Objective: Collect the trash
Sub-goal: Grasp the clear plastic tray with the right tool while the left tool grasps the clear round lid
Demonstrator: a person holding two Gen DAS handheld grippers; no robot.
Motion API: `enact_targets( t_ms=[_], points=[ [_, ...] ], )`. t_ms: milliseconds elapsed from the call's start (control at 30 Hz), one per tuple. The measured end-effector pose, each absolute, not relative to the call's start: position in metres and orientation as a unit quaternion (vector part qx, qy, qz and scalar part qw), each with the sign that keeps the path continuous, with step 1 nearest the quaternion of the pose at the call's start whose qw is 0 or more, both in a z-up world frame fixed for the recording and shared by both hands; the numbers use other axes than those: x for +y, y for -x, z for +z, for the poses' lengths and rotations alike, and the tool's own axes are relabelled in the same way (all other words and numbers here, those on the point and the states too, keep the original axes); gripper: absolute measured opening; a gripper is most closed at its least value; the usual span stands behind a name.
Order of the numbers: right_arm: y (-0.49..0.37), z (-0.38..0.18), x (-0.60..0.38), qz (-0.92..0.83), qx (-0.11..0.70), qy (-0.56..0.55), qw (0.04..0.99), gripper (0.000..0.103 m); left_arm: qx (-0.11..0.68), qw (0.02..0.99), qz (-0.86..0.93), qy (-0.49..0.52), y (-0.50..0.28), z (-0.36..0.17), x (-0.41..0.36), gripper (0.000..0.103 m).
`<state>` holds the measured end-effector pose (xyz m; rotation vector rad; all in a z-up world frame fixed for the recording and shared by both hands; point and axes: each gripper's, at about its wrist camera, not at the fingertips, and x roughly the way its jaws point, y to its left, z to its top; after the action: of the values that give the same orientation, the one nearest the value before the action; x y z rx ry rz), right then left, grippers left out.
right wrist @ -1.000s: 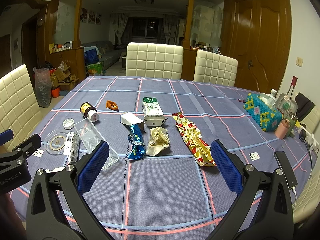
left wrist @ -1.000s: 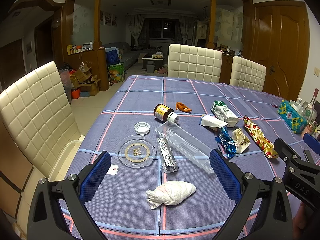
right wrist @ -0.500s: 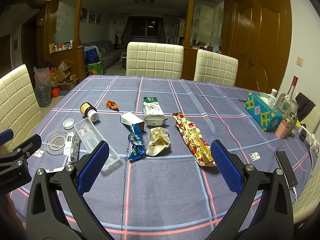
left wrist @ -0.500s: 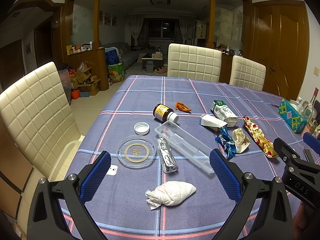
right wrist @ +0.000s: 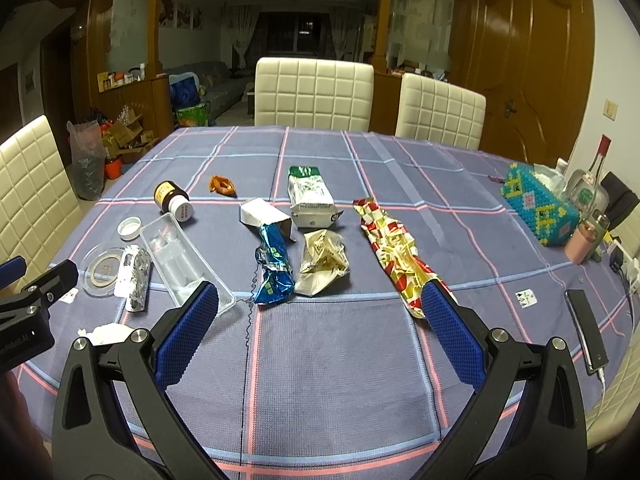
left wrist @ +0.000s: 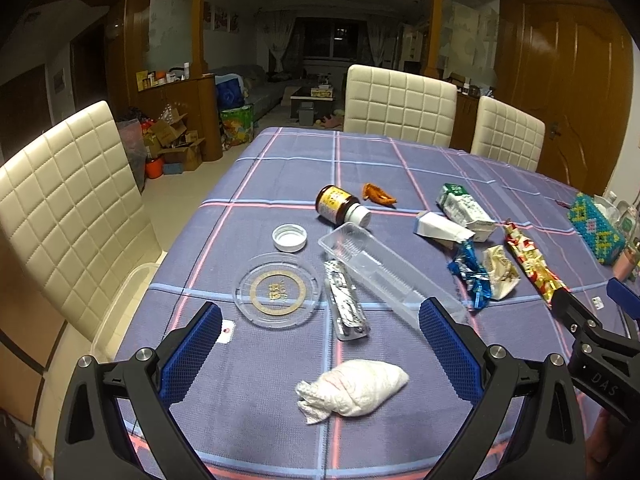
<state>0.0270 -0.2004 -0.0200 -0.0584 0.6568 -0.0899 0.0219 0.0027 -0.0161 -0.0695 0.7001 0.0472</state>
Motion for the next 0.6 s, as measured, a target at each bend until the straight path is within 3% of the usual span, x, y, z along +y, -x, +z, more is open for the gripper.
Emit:
enact_targets(
  t_ms=[367, 600],
  points=[
    [-0.060, -0.076, -0.191, -0.021, 0.390, 0.050, 0.919, 0.100, 0.424, 0.904, 0.042, 0.029, -0.046, -0.081, 0.020, 0.097],
    [-0.079, -0.090, -0.181, 0.000, 0.400, 0.056, 0.915, 0.100, 0.432, 0.900, 0.057, 0.027, -0.064, -0.084, 0.023, 0.097]
  ],
)
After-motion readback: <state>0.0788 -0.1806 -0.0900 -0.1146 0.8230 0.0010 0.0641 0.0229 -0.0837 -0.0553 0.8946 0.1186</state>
